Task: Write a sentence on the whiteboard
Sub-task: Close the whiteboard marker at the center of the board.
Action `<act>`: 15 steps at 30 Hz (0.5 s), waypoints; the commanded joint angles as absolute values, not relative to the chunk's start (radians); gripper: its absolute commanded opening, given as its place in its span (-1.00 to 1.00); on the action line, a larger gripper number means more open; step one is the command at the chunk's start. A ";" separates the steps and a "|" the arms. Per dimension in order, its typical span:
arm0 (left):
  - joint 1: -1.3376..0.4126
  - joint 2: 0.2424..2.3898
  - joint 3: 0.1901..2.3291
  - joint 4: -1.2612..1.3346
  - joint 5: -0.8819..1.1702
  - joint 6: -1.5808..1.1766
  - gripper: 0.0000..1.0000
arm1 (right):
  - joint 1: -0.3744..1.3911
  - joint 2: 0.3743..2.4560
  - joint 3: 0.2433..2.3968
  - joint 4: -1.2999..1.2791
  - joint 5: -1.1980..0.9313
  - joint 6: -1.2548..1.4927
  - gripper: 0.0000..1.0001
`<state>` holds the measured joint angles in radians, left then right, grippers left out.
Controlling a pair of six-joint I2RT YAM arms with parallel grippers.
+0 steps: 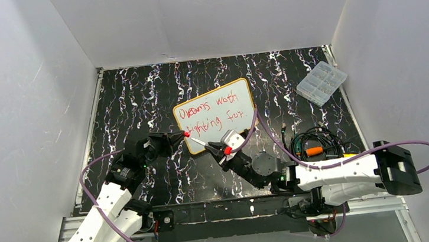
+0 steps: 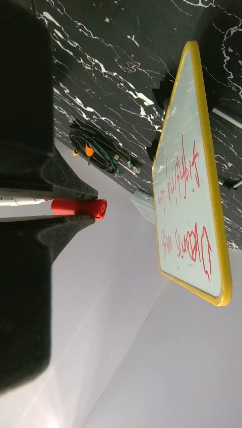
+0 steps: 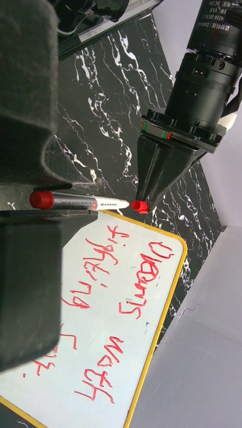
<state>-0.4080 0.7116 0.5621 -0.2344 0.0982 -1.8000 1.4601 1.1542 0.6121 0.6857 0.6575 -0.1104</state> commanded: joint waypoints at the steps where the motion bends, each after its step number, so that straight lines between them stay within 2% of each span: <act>1: -0.404 0.704 0.567 -0.241 0.115 -1.801 -1.00 | 1.466 1.157 0.655 0.771 0.691 -0.127 -0.97; 15: -0.403 0.703 0.564 -0.241 0.124 -1.797 -1.00 | 1.466 1.182 0.666 0.784 0.695 -0.133 -0.97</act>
